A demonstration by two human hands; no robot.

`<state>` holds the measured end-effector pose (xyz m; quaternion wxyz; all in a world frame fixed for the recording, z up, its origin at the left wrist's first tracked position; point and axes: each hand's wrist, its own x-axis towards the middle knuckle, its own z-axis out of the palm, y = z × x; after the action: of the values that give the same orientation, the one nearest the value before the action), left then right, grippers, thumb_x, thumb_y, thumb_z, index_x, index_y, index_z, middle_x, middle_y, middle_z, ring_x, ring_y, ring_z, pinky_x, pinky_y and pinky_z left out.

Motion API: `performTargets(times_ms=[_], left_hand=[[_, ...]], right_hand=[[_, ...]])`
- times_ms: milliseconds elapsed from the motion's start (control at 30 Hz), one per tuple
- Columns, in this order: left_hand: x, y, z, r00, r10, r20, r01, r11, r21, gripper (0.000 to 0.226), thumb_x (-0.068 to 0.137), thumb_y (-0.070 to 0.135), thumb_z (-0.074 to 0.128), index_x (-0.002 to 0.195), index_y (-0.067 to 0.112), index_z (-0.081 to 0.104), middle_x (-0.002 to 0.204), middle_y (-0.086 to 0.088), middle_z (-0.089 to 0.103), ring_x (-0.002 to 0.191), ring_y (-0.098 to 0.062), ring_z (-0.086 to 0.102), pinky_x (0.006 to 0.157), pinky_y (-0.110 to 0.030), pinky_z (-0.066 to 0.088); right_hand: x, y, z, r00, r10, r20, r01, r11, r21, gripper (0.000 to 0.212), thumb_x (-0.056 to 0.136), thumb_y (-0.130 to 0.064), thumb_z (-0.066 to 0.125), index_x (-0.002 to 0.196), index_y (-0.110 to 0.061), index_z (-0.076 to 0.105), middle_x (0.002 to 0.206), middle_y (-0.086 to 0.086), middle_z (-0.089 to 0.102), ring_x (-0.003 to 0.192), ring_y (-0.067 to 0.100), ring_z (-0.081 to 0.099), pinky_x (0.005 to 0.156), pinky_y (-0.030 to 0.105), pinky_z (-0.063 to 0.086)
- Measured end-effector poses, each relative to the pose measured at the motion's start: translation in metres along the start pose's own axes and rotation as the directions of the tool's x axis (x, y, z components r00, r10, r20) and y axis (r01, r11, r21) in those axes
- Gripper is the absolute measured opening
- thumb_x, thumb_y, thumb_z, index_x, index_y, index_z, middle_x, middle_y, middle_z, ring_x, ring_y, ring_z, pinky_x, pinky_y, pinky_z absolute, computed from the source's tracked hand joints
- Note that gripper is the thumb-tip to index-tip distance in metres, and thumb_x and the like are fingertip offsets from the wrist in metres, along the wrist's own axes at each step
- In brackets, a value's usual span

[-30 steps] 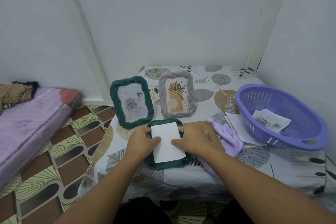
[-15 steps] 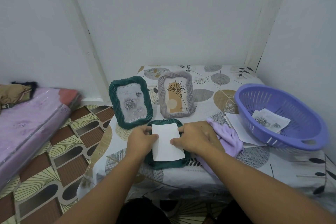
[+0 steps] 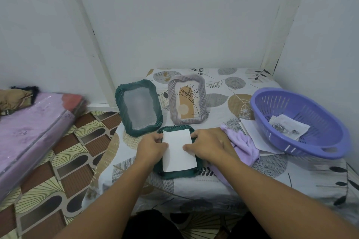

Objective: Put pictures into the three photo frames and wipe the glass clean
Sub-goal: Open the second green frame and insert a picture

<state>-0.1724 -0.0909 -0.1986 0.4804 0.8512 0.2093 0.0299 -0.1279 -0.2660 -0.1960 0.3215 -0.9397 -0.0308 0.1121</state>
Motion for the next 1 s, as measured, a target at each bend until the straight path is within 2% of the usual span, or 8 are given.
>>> performTargets(times_ms=[133,267,367,500,567,700,900,1000], left_hand=[[-0.001,0.000,-0.001,0.999,0.014,0.050,-0.014,1.000,-0.002,0.036,0.092,0.009,0.067,0.125,0.022,0.071,0.096,-0.005,0.068,0.096,-0.027,0.064,0.088,-0.043,0.054],[0.003,-0.003,-0.003,0.997,-0.040,0.059,0.045,0.995,-0.090,0.040,0.093,0.003,0.065,0.129,0.020,0.068,0.093,0.004,0.065,0.088,-0.016,0.060,0.080,-0.033,0.049],[0.003,-0.003,-0.003,0.998,0.040,0.044,-0.043,0.997,0.063,0.041,0.092,0.007,0.067,0.131,0.020,0.067,0.084,0.000,0.061,0.080,-0.016,0.057,0.072,-0.030,0.045],[-0.002,-0.004,-0.002,0.984,0.176,0.018,-0.176,0.955,0.240,0.036,0.089,0.011,0.068,0.124,0.015,0.069,0.082,-0.013,0.062,0.080,-0.029,0.059,0.068,-0.034,0.046],[-0.003,-0.005,-0.003,0.979,0.206,0.001,-0.200,0.951,0.237,0.039,0.089,0.021,0.073,0.126,0.014,0.067,0.084,-0.009,0.063,0.083,-0.027,0.061,0.071,-0.037,0.049],[-0.004,-0.007,-0.015,0.969,0.207,0.131,-0.230,0.954,0.194,0.061,0.079,0.035,0.084,0.135,0.025,0.062,0.095,0.006,0.059,0.086,-0.009,0.056,0.071,-0.021,0.045],[0.000,-0.008,-0.019,0.950,0.242,0.197,-0.296,0.900,0.321,0.044,0.080,0.036,0.084,0.121,0.026,0.074,0.100,0.008,0.061,0.083,-0.003,0.055,0.063,-0.012,0.036],[0.003,-0.011,-0.017,0.951,0.254,0.176,-0.300,0.899,0.318,0.041,0.080,0.036,0.083,0.119,0.026,0.075,0.101,0.006,0.064,0.084,-0.005,0.056,0.062,-0.013,0.036]], right_hand=[[-0.001,0.001,-0.002,1.000,-0.001,0.019,0.002,1.000,-0.027,0.028,0.074,-0.044,0.075,0.095,-0.035,0.059,0.090,-0.013,0.069,0.099,0.016,0.065,0.097,0.042,0.049],[-0.001,0.000,-0.002,1.000,0.013,0.003,-0.013,0.999,-0.030,0.047,0.077,-0.047,0.075,0.119,-0.032,0.061,0.099,-0.013,0.066,0.105,0.015,0.062,0.101,0.042,0.044],[0.000,0.001,0.000,1.000,0.010,0.002,-0.010,0.999,-0.051,0.049,0.079,-0.047,0.074,0.122,-0.031,0.059,0.102,-0.012,0.067,0.105,0.015,0.061,0.102,0.043,0.042],[-0.002,0.003,0.004,1.000,-0.024,-0.020,0.022,0.996,-0.083,0.052,0.083,-0.047,0.071,0.129,-0.031,0.053,0.109,-0.011,0.066,0.111,0.017,0.058,0.092,0.041,0.032],[-0.002,0.004,0.005,0.999,-0.046,-0.017,0.044,0.996,-0.077,0.056,0.084,-0.048,0.069,0.134,-0.031,0.050,0.113,-0.009,0.067,0.114,0.017,0.058,0.096,0.042,0.034],[-0.003,0.006,0.003,0.996,-0.092,-0.007,0.092,0.993,-0.070,0.057,0.084,-0.046,0.069,0.136,-0.033,0.047,0.110,-0.007,0.067,0.115,0.019,0.058,0.102,0.050,0.039],[-0.004,0.007,0.003,0.989,-0.149,-0.017,0.147,0.983,-0.112,0.053,0.086,-0.050,0.067,0.137,-0.041,0.053,0.119,-0.009,0.065,0.119,0.016,0.055,0.101,0.047,0.033],[-0.003,0.009,-0.006,0.981,-0.175,0.089,0.185,0.975,-0.124,0.063,0.079,-0.063,0.069,0.136,-0.039,0.058,0.111,-0.011,0.062,0.115,0.015,0.057,0.100,0.045,0.039]])
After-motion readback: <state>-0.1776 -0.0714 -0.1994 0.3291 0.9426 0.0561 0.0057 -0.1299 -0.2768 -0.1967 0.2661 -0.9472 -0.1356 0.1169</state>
